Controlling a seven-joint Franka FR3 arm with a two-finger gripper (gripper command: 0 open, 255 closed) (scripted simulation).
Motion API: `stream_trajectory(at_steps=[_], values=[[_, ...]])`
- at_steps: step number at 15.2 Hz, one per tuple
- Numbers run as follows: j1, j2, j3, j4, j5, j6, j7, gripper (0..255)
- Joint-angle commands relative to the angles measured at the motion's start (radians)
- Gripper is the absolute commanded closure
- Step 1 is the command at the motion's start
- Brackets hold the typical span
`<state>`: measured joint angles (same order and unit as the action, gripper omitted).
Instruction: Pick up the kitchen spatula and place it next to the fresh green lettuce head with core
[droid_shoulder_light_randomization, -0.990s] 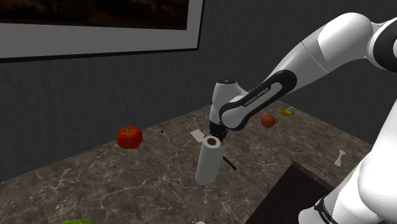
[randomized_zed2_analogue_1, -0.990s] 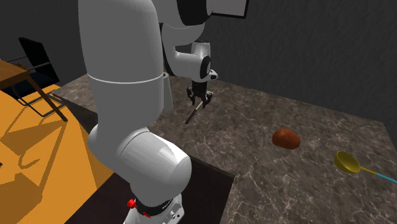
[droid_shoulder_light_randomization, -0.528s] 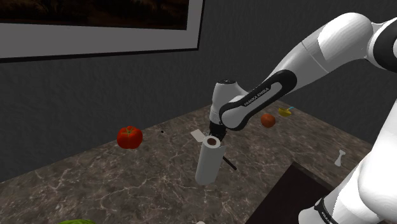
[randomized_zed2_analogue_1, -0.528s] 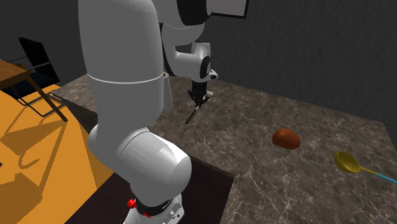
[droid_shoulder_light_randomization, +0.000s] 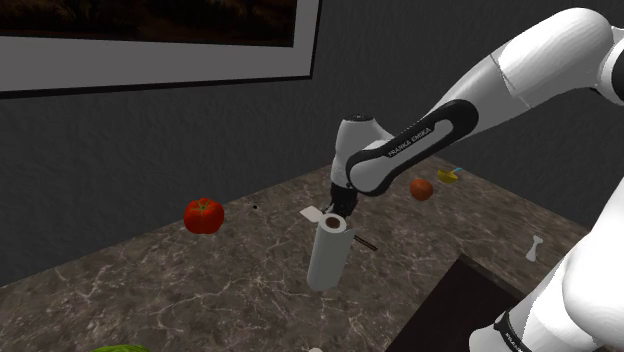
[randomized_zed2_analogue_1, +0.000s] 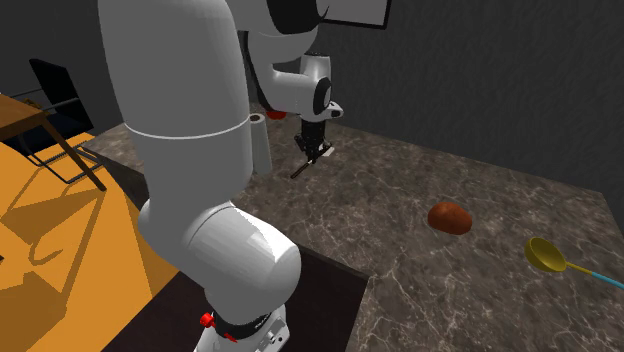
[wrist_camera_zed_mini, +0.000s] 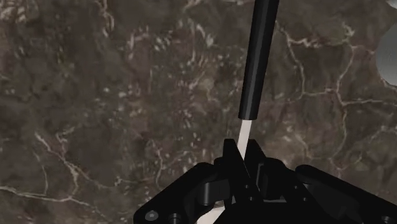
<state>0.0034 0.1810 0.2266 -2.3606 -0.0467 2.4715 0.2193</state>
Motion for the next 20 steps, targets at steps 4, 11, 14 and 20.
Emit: stream_trajectory(at_steps=[4, 11, 14, 20], values=[[-0.005, -0.058, 0.005, 0.008, 0.022, -0.065, -0.017, 255], [-0.008, -0.131, 0.009, 0.03, 0.047, -0.158, -0.034, 255], [-0.009, -0.159, 0.01, 0.043, 0.055, -0.198, -0.04, 255], [-0.009, -0.21, 0.009, 0.074, 0.069, -0.279, -0.05, 255]])
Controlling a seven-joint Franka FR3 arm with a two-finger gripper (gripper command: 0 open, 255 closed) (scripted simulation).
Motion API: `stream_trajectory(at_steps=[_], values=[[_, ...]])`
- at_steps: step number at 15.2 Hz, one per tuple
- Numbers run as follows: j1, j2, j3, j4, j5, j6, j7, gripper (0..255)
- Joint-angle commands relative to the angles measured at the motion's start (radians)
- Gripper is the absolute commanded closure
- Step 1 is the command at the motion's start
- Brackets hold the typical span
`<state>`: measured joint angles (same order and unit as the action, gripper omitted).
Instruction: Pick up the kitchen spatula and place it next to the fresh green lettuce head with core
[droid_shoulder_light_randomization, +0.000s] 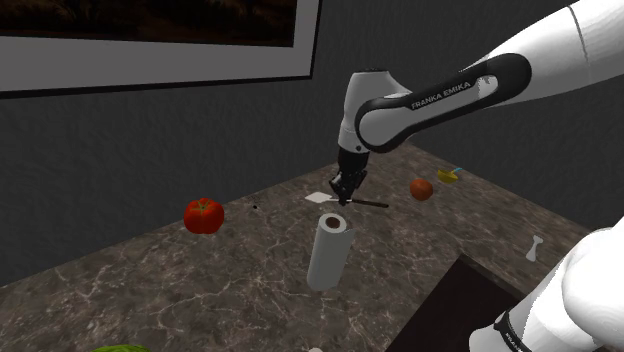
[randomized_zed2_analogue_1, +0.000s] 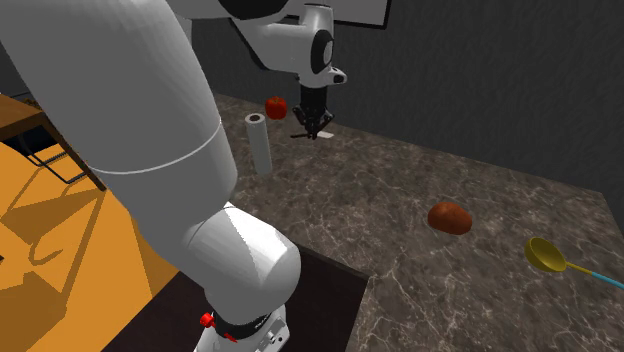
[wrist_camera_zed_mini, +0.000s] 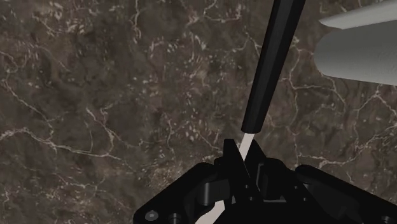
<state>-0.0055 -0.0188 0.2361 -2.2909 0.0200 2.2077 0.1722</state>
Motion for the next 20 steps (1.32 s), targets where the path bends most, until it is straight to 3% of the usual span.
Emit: stream_trajectory(at_steps=[1, 16, 20], values=[[-0.001, -0.018, -0.001, 0.011, 0.005, -0.029, -0.004, 255], [-0.002, -0.106, -0.007, 0.121, 0.023, -0.225, -0.018, 255], [0.043, -0.079, 0.05, 0.152, 0.029, -0.227, 0.082, 255]])
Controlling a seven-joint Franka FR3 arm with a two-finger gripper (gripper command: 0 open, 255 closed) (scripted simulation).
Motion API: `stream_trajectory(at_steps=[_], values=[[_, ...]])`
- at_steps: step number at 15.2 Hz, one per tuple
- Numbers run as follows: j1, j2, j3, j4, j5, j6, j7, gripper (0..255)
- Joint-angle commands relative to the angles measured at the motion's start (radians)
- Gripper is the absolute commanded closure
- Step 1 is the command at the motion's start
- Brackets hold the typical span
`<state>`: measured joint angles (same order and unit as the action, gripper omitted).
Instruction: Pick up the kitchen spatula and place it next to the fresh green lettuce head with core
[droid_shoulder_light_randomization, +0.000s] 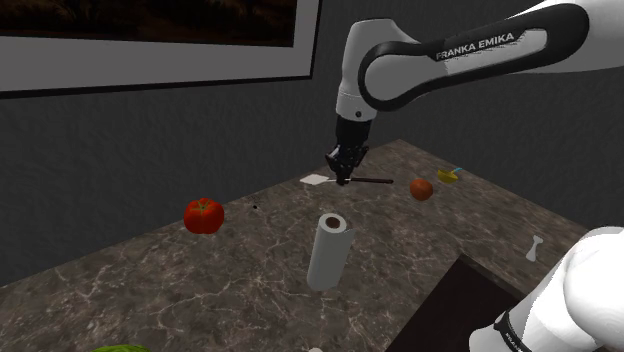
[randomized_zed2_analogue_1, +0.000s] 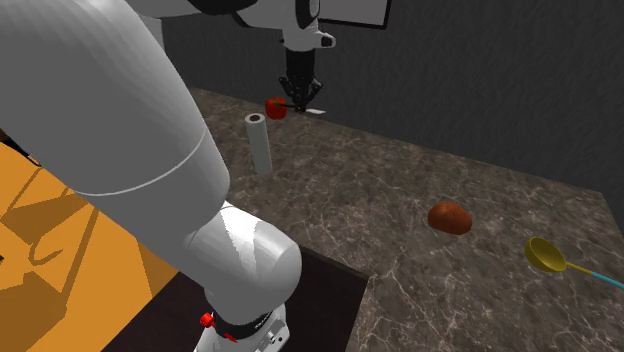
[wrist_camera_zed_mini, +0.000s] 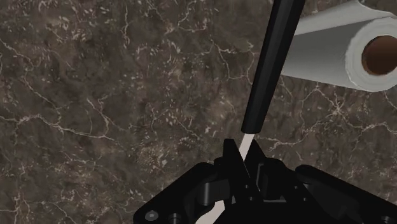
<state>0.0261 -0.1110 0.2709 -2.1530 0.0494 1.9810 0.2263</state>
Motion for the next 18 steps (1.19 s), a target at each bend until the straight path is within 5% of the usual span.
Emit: stream_trajectory(at_steps=[1, 18], values=[[0.022, 0.023, 0.029, 0.024, 0.0, -0.001, 0.053, 255], [0.246, 0.337, 0.215, 0.384, -0.115, -0.064, 0.502, 255]])
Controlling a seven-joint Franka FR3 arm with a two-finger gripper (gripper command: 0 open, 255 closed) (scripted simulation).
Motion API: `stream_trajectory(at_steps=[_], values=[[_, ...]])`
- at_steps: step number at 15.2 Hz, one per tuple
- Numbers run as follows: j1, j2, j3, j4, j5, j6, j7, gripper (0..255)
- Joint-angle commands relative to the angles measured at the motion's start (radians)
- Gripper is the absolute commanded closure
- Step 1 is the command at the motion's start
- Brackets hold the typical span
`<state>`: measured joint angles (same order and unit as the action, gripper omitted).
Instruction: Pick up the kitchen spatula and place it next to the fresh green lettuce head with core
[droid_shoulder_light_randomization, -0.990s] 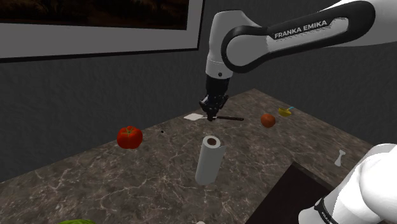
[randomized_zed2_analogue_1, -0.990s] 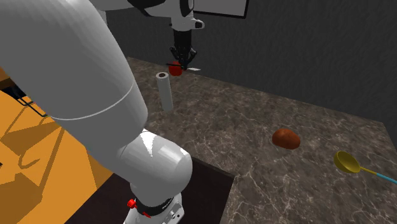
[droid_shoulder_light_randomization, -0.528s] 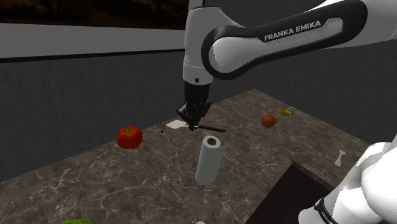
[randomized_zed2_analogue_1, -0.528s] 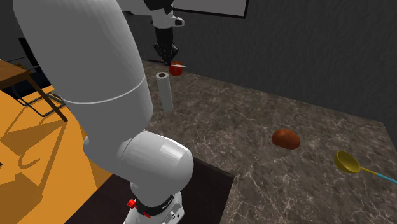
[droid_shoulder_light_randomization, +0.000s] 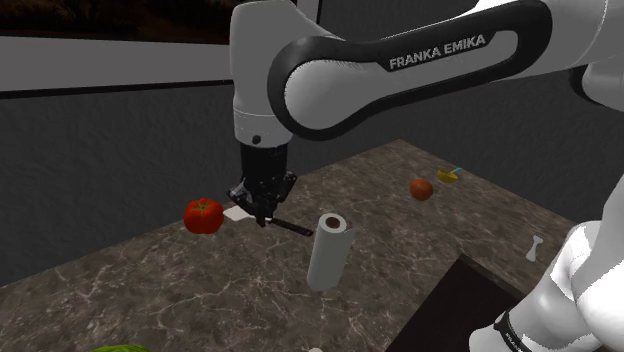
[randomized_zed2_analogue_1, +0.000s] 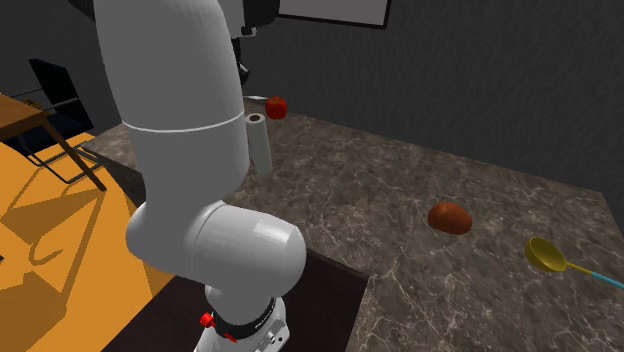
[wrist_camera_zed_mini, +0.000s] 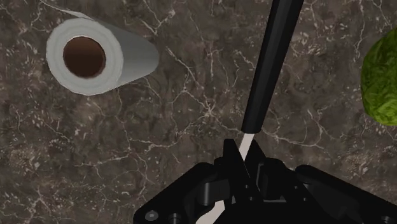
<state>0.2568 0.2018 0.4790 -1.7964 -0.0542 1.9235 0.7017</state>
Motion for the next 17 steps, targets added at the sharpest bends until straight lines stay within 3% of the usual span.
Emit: stream_trajectory(at_steps=[1, 8, 17], values=[[0.034, 0.051, 0.012, 0.061, -0.025, -0.015, 0.052, 255], [0.182, 0.257, 0.027, 0.335, -0.117, -0.103, 0.204, 255], [0.181, 0.284, 0.017, 0.252, -0.132, 0.004, 0.212, 255]])
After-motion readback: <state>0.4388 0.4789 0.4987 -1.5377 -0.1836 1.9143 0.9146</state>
